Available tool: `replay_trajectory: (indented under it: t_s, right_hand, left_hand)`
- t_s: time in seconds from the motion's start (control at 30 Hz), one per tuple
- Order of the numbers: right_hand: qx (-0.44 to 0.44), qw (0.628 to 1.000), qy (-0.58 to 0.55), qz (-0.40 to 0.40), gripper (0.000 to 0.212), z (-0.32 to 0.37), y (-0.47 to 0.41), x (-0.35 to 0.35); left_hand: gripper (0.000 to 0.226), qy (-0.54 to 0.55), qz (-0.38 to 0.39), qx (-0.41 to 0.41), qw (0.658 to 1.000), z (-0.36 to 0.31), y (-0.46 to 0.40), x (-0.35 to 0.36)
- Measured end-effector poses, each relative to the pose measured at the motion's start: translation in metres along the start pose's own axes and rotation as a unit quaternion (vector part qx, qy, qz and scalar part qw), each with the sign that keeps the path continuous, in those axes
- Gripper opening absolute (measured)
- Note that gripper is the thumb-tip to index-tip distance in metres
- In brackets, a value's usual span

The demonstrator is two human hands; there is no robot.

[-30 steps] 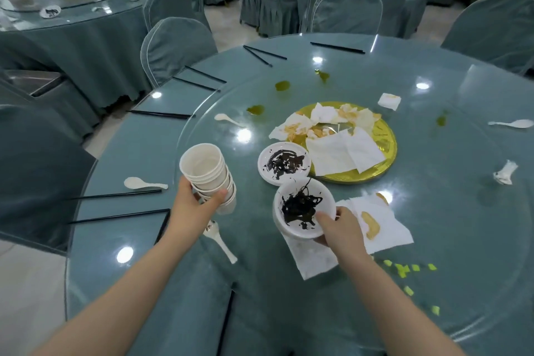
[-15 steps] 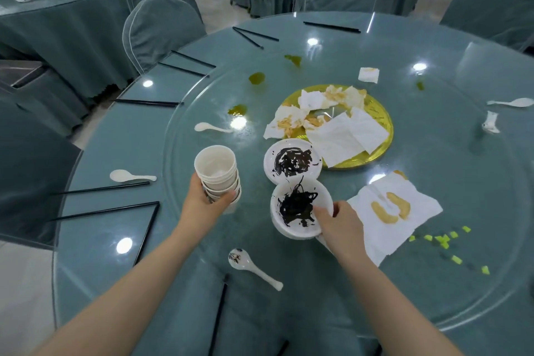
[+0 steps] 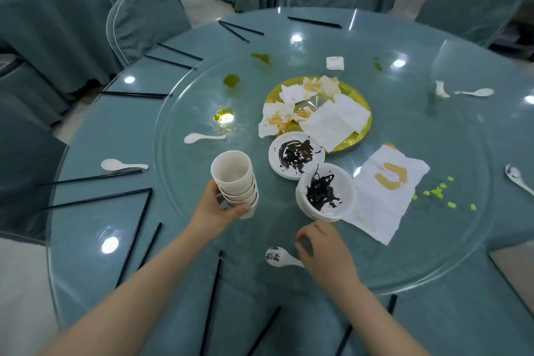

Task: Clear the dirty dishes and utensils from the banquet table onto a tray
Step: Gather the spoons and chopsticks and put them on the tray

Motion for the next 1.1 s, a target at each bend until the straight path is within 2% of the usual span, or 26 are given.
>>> replay_trajectory:
  t_s: [0.1,0.2,0.27,0.37,0.53,0.7,0.87,1.0,1.1]
  right_hand:
    - [0.044,0.997,0.014,0.055,0.026,-0.016,0.012,0.011]
    - [0.065,0.996,0.002,0.069,0.023,-0.030,0.017,0.004]
    - [0.071,0.996,0.011,0.058,0.016,-0.035,0.016,-0.002]
    - [0.089,0.995,0.025,0.037,0.018,-0.043,0.021,-0.005]
    - [0.081,0.994,0.031,0.071,0.039,-0.062,0.035,-0.009]
    - [0.113,0.993,0.018,0.006,0.023,-0.071,0.034,-0.021]
    - [0.150,0.987,-0.003,-0.059,0.013,-0.078,0.032,-0.027]
    - [0.180,0.980,-0.046,-0.067,0.025,-0.088,0.036,-0.033]
    - [0.186,0.979,-0.064,-0.054,0.026,-0.095,0.043,-0.033]
  left_hand:
    - [0.067,-0.021,0.037,-0.012,0.999,0.004,0.004,0.008]
    - [0.067,-0.068,0.060,-0.025,0.996,0.011,0.006,0.004]
    - [0.061,-0.122,0.046,-0.027,0.991,0.013,0.007,-0.004]
    - [0.055,-0.179,0.022,-0.047,0.983,0.018,0.004,-0.014]
    - [0.049,-0.235,-0.018,-0.058,0.970,0.022,-0.005,-0.025]
    - [0.049,-0.299,-0.044,-0.082,0.950,0.020,-0.020,-0.035]
    - [0.061,-0.358,-0.070,-0.082,0.928,0.018,-0.037,-0.041]
    - [0.075,-0.395,-0.059,-0.104,0.911,0.023,-0.049,-0.046]
    - [0.075,-0.414,-0.057,-0.131,0.899,0.027,-0.055,-0.046]
Point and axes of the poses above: each hand's wrist, its own y-axis away from the middle knuckle, its own x-axis out of the palm, z = x × y, the point moved 4 cm from there along -y, towards the middle knuckle, and after that the axes turned 11 degrees about z, right-handed, at the moved point
